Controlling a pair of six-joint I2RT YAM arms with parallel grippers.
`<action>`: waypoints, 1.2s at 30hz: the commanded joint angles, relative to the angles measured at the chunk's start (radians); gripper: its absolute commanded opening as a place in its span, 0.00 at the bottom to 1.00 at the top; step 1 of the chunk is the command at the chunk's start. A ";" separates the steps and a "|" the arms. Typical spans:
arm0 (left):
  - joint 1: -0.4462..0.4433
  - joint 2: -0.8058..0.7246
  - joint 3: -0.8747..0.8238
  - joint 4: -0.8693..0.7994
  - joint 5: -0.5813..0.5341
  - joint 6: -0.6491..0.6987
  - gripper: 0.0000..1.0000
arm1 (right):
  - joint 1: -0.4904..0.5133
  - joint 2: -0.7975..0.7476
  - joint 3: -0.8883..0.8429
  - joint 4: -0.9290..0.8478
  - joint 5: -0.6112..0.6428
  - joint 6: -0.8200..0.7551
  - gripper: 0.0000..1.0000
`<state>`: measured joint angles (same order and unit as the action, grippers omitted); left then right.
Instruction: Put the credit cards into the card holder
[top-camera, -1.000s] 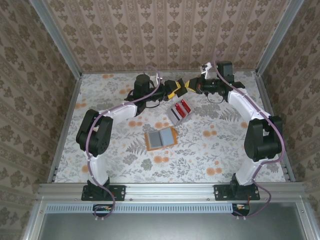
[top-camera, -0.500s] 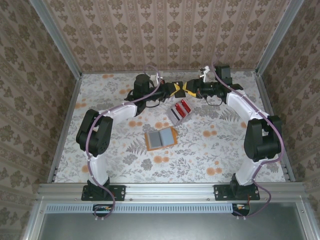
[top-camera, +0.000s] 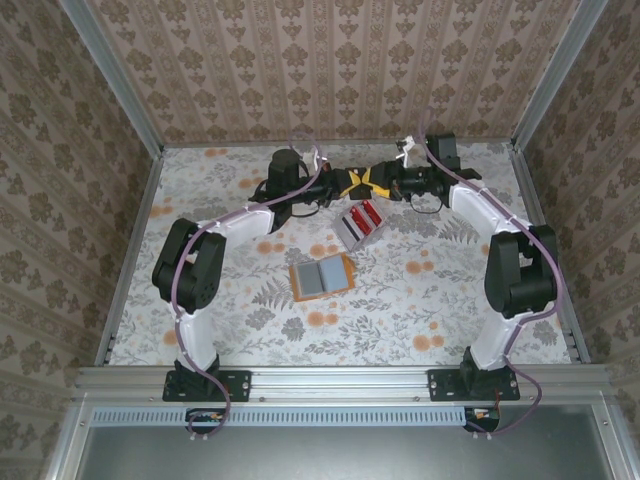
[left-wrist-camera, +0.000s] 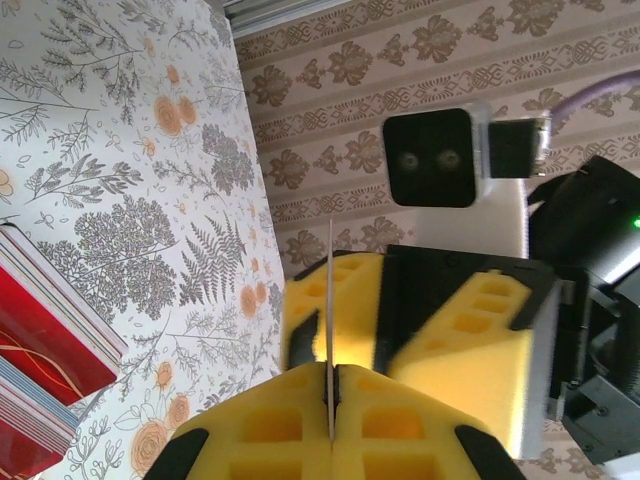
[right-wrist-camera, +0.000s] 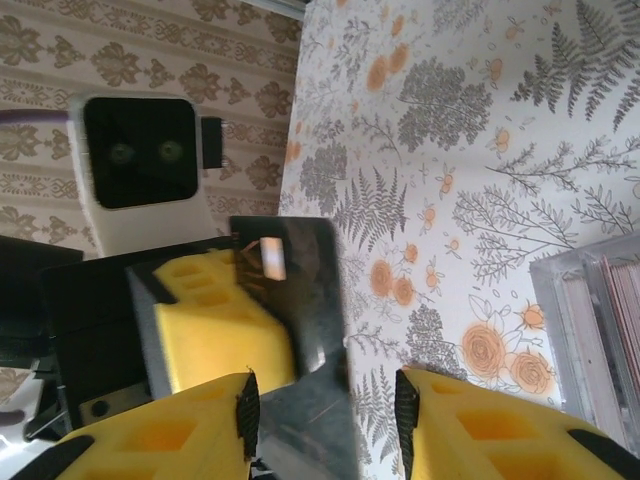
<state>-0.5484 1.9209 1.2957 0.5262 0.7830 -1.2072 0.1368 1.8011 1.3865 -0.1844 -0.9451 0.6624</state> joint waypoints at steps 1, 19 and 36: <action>0.000 -0.016 0.012 0.014 0.031 0.024 0.00 | 0.009 0.009 0.019 -0.005 -0.038 -0.001 0.37; 0.029 -0.097 -0.092 -0.051 -0.002 0.079 0.41 | 0.022 -0.079 -0.062 -0.072 -0.029 -0.040 0.00; 0.057 -0.515 -0.472 -0.697 -0.342 0.424 0.49 | 0.294 -0.263 -0.487 0.031 0.265 -0.115 0.02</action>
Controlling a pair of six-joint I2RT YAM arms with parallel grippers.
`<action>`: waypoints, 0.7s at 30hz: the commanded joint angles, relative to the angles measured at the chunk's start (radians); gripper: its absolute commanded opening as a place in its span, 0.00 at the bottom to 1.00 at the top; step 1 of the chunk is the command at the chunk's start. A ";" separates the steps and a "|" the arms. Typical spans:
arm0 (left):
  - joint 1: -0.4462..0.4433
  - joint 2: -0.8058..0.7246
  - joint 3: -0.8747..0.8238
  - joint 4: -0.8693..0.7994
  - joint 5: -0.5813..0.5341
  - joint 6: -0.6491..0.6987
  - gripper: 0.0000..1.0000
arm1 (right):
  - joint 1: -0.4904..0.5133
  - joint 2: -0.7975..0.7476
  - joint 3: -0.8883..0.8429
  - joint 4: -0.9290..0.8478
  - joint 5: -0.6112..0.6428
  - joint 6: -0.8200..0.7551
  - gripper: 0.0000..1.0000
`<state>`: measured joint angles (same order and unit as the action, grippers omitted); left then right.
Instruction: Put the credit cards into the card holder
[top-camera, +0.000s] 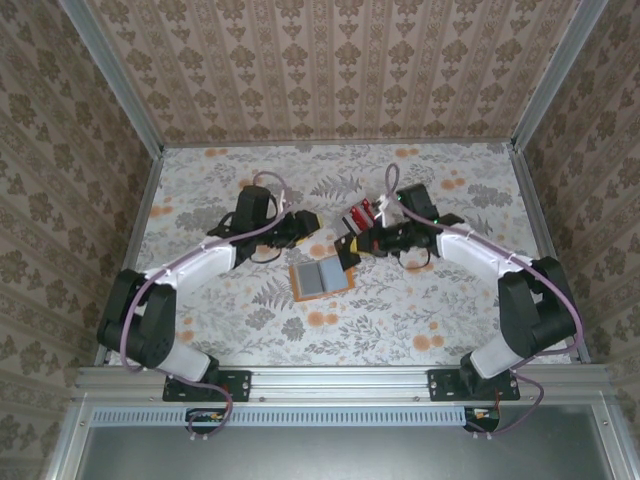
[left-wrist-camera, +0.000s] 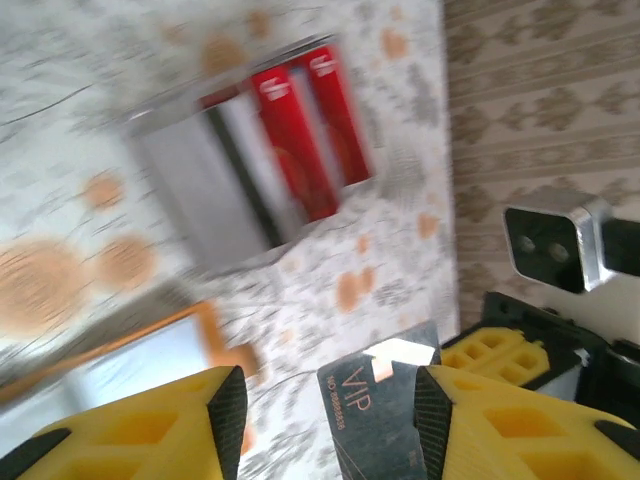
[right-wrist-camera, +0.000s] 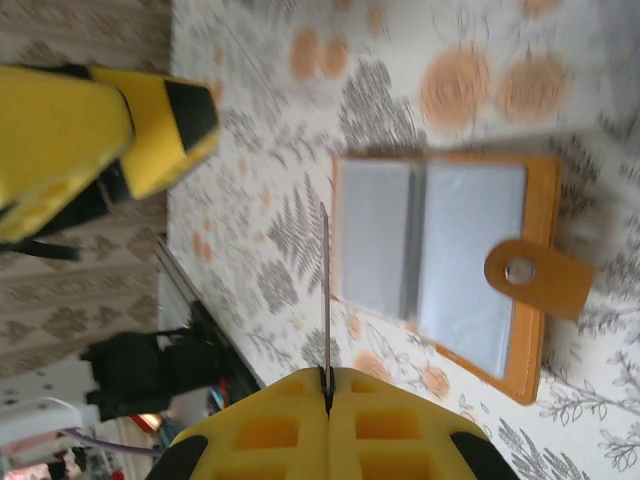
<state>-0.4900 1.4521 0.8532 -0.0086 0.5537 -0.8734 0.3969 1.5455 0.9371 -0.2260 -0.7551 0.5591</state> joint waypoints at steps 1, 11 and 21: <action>-0.002 -0.060 -0.041 -0.191 -0.145 0.100 0.49 | 0.046 0.006 -0.054 0.092 0.085 -0.013 0.02; -0.037 -0.072 -0.079 -0.279 -0.281 0.030 0.44 | 0.059 0.114 -0.112 0.242 0.037 -0.021 0.02; -0.051 -0.113 -0.161 -0.301 -0.380 0.021 0.43 | 0.066 0.226 -0.104 0.336 -0.042 0.013 0.01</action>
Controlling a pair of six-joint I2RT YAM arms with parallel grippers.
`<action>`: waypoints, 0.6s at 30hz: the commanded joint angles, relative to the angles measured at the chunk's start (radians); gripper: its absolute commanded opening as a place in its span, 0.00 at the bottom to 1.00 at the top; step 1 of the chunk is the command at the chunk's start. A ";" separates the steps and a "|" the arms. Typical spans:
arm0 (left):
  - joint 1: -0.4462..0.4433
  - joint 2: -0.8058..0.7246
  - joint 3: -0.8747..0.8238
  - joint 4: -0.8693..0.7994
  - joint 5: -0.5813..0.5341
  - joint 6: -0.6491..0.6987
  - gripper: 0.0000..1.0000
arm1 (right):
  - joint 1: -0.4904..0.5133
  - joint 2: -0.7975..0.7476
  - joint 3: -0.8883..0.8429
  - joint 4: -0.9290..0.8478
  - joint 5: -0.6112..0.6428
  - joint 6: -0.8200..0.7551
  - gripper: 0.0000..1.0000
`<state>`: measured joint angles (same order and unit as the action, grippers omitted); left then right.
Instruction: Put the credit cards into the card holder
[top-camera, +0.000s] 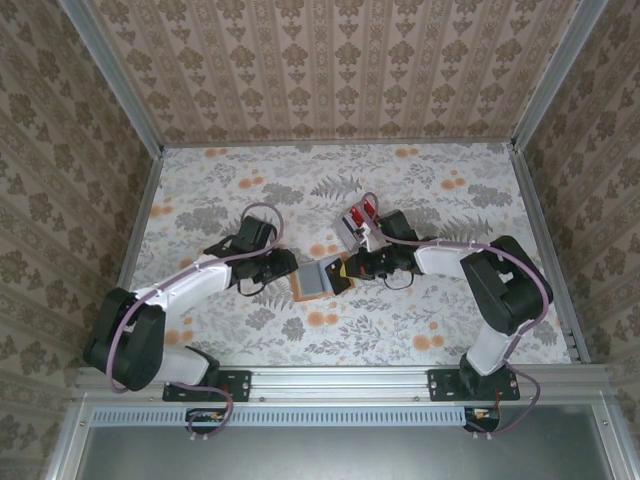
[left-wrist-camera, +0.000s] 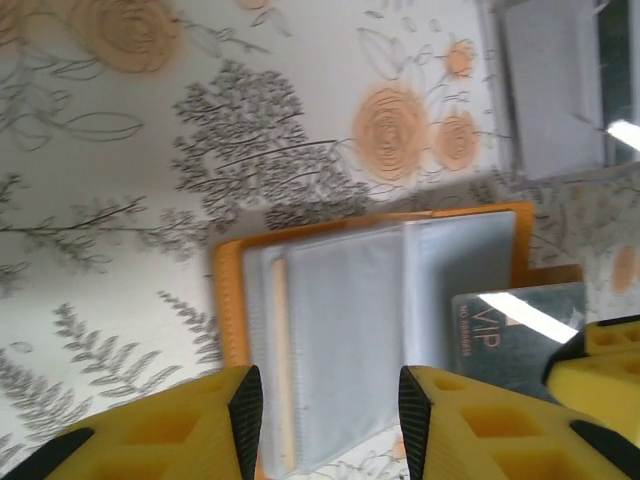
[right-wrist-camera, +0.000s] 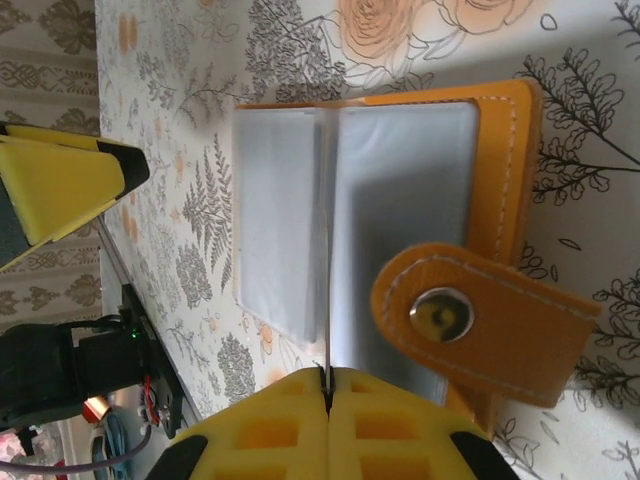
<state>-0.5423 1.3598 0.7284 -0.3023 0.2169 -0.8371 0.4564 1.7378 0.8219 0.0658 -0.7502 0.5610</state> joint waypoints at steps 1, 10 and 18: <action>0.000 -0.018 -0.050 0.011 -0.043 -0.016 0.43 | 0.008 0.047 0.014 0.054 -0.057 0.015 0.01; -0.002 0.029 -0.080 0.107 -0.017 0.005 0.43 | 0.016 0.080 0.022 0.114 -0.050 0.035 0.01; -0.002 0.135 -0.083 0.194 0.031 0.018 0.39 | 0.022 0.152 0.063 0.148 -0.089 0.067 0.01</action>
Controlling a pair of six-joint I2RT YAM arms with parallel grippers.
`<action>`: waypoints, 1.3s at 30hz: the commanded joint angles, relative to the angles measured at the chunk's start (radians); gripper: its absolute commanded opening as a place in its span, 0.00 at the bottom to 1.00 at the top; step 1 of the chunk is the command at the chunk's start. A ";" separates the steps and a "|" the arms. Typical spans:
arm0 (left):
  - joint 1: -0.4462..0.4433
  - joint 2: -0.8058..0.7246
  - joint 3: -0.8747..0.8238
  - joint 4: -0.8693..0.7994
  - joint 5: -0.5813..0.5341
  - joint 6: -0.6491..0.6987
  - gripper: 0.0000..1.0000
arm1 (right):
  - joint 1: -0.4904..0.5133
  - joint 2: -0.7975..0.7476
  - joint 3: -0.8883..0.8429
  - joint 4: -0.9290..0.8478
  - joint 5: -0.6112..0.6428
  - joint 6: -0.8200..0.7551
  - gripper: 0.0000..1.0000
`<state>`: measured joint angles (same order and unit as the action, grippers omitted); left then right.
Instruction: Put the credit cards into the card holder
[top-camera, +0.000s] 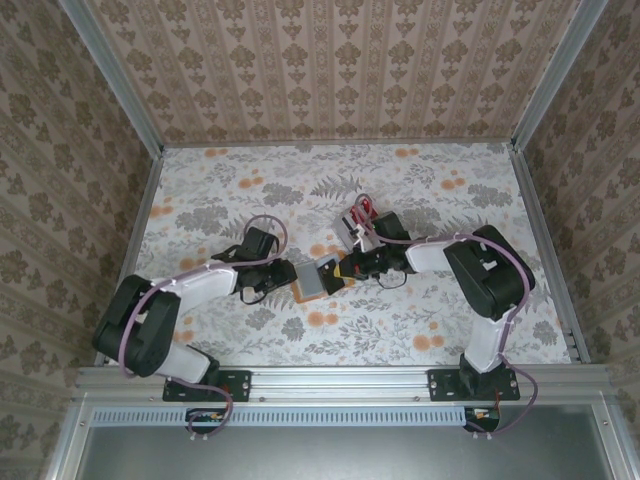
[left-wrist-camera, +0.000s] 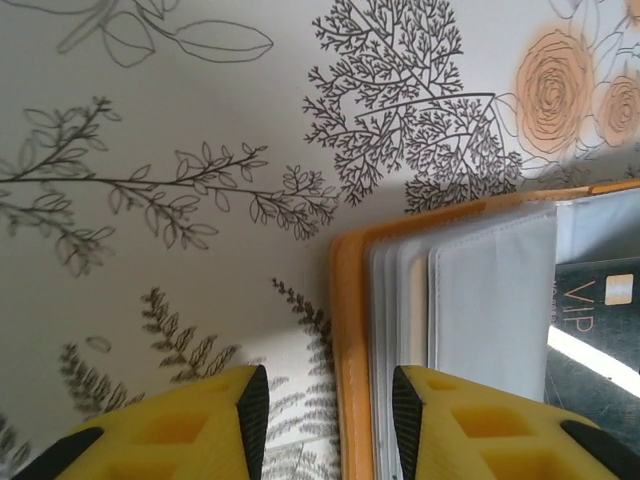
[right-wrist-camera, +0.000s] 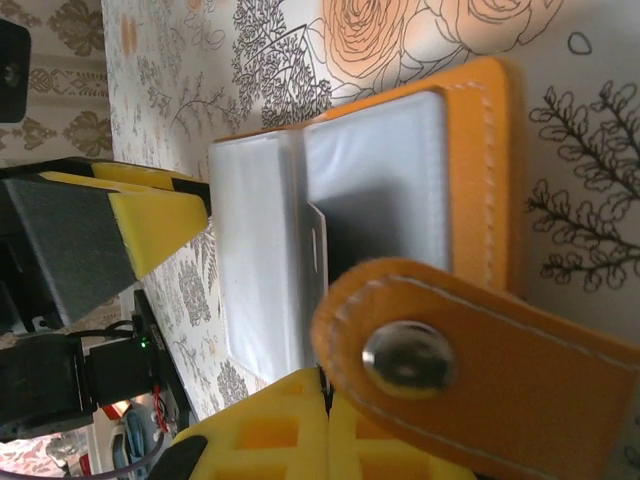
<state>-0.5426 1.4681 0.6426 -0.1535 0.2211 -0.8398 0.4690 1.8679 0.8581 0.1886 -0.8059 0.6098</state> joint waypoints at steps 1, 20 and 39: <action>-0.002 0.037 0.001 0.053 0.029 0.022 0.38 | 0.010 0.022 0.030 0.026 -0.034 0.019 0.01; 0.007 0.066 -0.015 0.057 0.014 0.038 0.24 | 0.005 -0.056 0.013 -0.078 0.017 -0.043 0.01; 0.006 0.074 -0.008 0.066 0.024 0.051 0.23 | 0.007 0.023 0.041 -0.022 -0.074 -0.013 0.01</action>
<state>-0.5354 1.5150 0.6426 -0.0765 0.2459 -0.8139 0.4709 1.8645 0.8726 0.1612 -0.8303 0.5983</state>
